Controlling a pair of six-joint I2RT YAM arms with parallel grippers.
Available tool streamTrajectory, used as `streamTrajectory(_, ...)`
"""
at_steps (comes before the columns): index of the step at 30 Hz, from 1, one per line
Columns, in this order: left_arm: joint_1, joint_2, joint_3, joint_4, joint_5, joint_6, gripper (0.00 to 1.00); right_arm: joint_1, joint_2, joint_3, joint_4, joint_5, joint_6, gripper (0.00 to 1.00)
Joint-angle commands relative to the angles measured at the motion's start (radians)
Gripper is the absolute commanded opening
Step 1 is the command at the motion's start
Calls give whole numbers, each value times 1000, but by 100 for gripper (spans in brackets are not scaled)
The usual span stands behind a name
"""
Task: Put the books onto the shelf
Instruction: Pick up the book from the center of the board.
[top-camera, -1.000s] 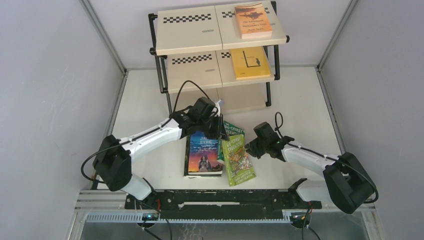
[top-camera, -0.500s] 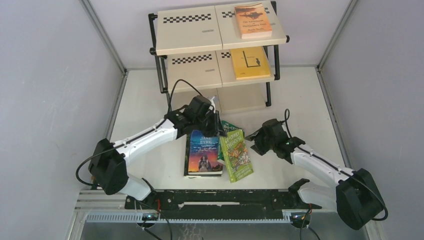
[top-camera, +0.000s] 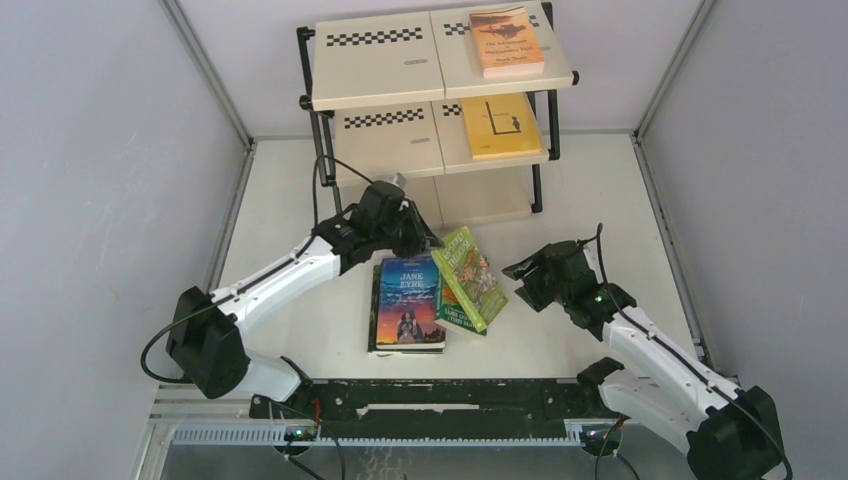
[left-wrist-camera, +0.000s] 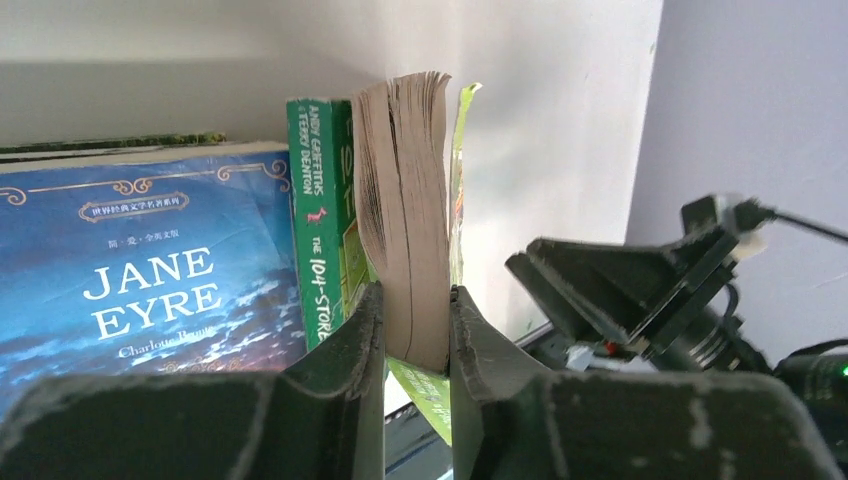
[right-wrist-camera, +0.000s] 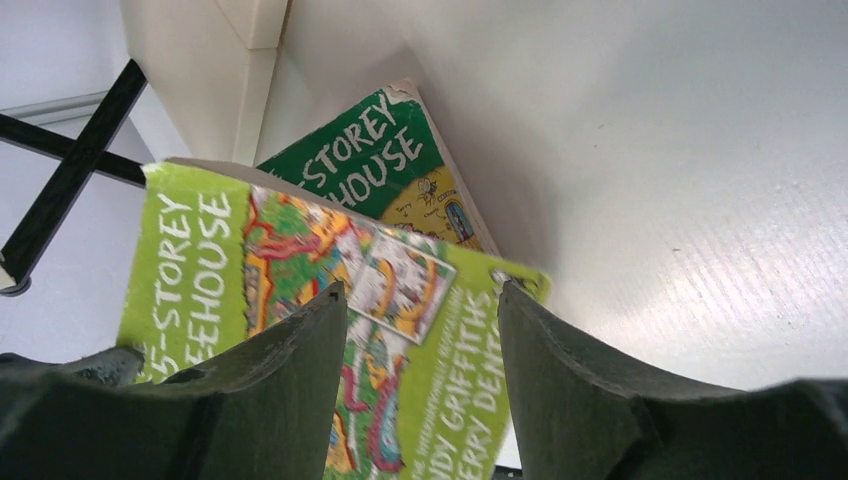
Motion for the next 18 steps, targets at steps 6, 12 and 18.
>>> streamTrajectory(6,18,-122,-93,173,-127,-240,0,-4,-129,-26,-38,-30,34,69)
streamTrajectory(12,21,-180,-170,218,-190,-333,0,5,-182,-128,51,-118,117,70)
streamTrajectory(18,29,-205,-220,264,-200,-400,0,30,-221,-188,88,-146,177,70)
